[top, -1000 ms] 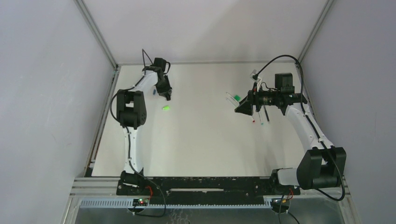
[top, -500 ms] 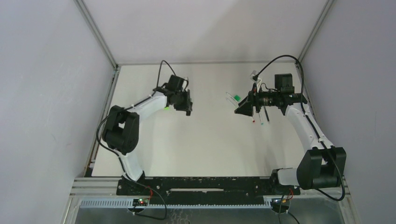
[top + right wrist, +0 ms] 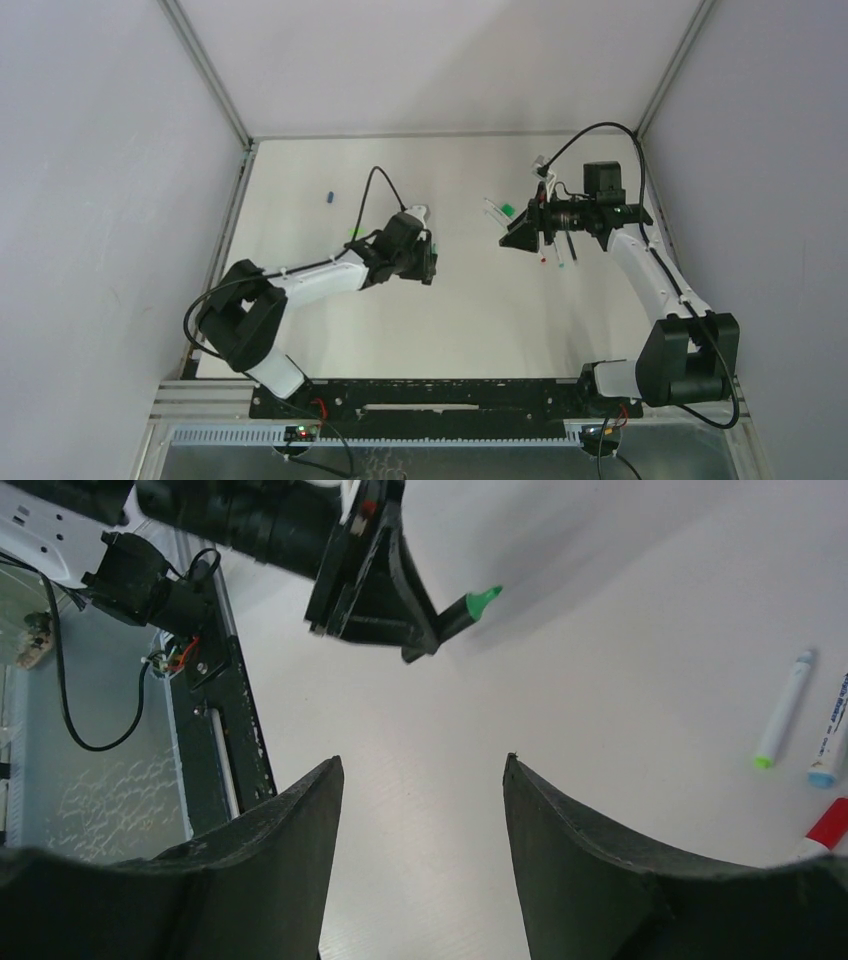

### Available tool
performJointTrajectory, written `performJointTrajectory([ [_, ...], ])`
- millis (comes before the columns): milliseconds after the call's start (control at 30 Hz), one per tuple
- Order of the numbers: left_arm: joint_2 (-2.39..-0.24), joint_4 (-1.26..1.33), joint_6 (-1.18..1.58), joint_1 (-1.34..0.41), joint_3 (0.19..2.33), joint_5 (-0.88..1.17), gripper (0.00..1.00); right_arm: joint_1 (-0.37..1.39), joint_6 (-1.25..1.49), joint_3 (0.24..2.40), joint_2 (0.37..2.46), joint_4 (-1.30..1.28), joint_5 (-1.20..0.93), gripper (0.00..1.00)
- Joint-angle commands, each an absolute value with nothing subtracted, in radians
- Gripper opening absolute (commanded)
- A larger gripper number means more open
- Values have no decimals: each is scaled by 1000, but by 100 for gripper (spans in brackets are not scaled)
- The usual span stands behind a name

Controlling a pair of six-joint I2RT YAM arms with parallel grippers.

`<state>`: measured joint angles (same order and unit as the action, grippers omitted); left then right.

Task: Insert the pens into the pen caps
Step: Place the pen at the center of the board.

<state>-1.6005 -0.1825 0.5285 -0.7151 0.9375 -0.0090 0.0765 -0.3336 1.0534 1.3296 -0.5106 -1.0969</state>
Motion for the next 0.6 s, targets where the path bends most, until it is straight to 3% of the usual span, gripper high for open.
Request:
performJointTrajectory([
  [0, -1549, -103, 608, -806, 882, -143, 20, 96, -301, 1039, 1327, -442, -1074, 67],
  [133, -1569, -93, 667, -873, 860, -191, 21, 114, -237, 1007, 1344, -370, -1045, 64],
  [333, -1642, -158, 741, -951, 901, -257, 21, 134, -111, 989, 1397, -275, -810, 61],
  [567, -1720, -207, 759, -980, 934, -261, 26, 136, -192, 1086, 1506, -351, -636, 61],
])
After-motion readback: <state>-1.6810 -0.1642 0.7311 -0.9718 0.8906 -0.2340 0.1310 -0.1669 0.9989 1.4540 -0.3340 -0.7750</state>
